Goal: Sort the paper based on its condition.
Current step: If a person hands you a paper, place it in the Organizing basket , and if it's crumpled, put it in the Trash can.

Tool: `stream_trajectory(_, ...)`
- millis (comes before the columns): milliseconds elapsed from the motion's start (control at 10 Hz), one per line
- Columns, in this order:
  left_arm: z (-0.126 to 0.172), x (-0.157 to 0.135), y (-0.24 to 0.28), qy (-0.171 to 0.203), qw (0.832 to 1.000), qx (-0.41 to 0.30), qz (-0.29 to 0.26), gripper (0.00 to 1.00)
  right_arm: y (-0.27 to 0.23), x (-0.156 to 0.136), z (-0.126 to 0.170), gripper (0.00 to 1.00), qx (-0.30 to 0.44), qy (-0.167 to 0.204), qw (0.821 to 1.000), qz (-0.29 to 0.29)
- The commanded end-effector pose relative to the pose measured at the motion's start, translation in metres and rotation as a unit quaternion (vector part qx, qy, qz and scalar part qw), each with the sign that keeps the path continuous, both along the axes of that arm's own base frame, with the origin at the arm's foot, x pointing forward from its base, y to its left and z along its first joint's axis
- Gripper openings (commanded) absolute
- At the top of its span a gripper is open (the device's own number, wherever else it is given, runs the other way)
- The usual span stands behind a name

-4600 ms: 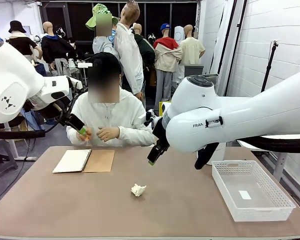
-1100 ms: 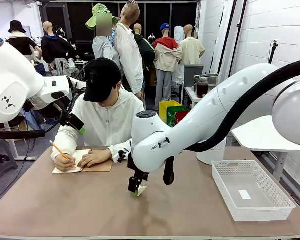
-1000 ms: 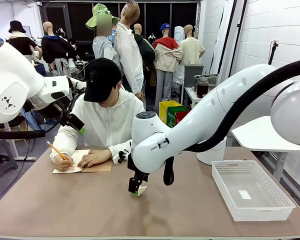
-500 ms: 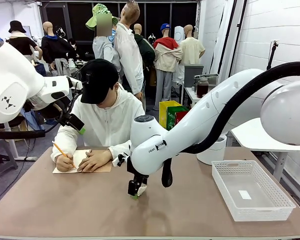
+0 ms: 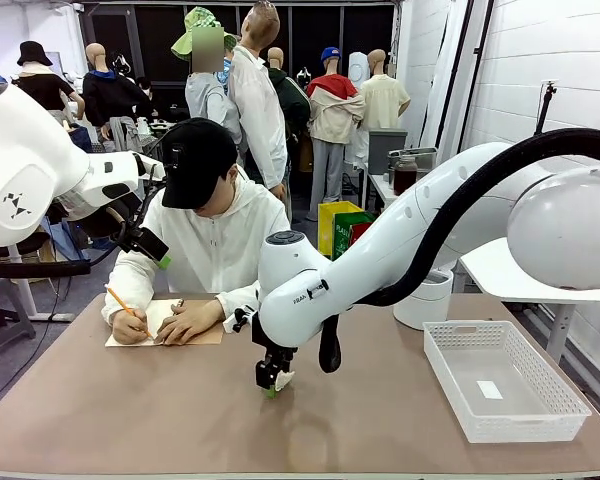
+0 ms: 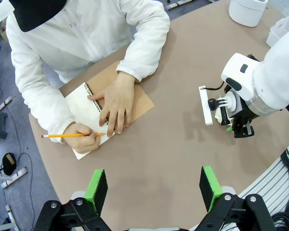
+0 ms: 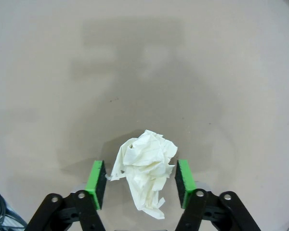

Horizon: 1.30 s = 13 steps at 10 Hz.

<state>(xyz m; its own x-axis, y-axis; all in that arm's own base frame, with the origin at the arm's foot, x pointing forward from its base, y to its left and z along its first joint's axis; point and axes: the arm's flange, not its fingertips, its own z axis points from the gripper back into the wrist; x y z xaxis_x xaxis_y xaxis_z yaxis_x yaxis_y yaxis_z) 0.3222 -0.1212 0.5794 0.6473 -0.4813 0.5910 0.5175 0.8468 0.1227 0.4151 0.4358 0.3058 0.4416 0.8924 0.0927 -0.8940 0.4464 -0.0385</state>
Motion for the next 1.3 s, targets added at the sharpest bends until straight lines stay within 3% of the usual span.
stream_trajectory(0,0.0,0.001,0.001,-0.001,1.0,-0.003,0.001,1.0,0.006,0.006,-0.002,0.56,-0.012,0.003,1.0,-0.006)
stream_trajectory(200,0.0,0.001,0.001,-0.001,1.0,-0.003,0.001,1.0,0.006,0.007,-0.002,0.51,-0.013,0.011,1.0,-0.008)
stream_trajectory(400,0.0,0.001,0.001,-0.001,1.0,-0.003,0.001,1.0,0.006,0.007,-0.001,0.14,-0.016,0.011,1.0,-0.009)
stream_trajectory(500,0.0,0.001,0.001,-0.001,1.0,-0.003,0.001,1.0,0.006,0.007,-0.001,0.0,-0.015,0.012,1.0,-0.009)
stream_trajectory(800,0.0,0.001,0.001,-0.001,1.0,-0.003,0.001,1.0,-0.008,0.012,0.017,0.0,-0.009,0.001,1.0,-0.022)
stream_trajectory(1200,0.0,0.001,0.001,-0.001,1.0,-0.003,0.001,1.0,-0.08,0.039,0.089,0.0,-0.041,-0.024,0.996,-0.078)
